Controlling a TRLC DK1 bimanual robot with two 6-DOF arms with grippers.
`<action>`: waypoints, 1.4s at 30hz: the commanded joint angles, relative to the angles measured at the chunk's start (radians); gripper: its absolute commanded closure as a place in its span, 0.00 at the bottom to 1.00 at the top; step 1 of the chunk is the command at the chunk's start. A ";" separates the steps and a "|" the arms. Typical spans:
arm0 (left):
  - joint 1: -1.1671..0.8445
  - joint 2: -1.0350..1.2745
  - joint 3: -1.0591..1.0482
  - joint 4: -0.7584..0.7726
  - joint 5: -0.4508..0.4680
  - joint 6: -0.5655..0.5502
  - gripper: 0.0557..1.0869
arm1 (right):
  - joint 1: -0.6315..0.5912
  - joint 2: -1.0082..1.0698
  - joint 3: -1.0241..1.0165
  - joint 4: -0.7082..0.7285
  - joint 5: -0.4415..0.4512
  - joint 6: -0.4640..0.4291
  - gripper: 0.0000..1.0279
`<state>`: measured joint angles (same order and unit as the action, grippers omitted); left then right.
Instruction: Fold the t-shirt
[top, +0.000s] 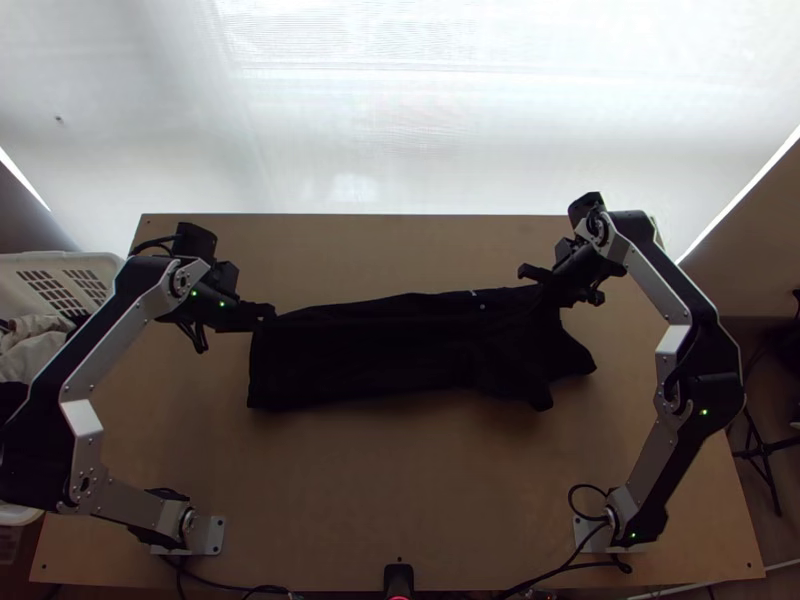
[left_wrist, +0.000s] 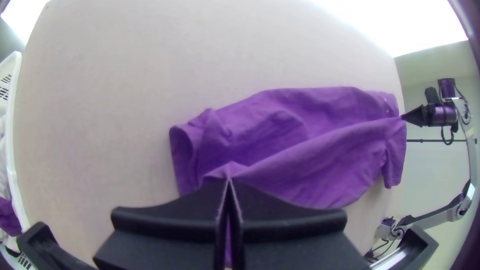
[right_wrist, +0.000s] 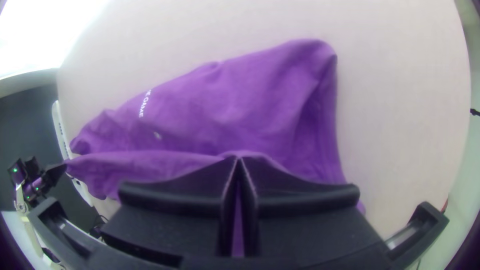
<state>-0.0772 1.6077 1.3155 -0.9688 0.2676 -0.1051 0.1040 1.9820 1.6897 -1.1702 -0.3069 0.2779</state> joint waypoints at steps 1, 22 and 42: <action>-0.009 0.018 0.011 0.008 -0.016 0.007 0.96 | 0.011 0.043 0.013 0.044 0.000 0.003 0.97; -0.038 0.069 -0.070 0.064 -0.073 0.013 0.96 | 0.031 0.064 0.011 0.142 0.091 -0.040 0.94; -0.027 0.049 -0.078 0.137 -0.073 0.008 0.77 | 0.157 -0.227 0.024 -0.017 0.089 -0.072 0.07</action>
<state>-0.1123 1.6611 1.2335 -0.8719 0.1936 -0.0902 0.1799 1.8206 1.6962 -1.1381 -0.2165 0.2188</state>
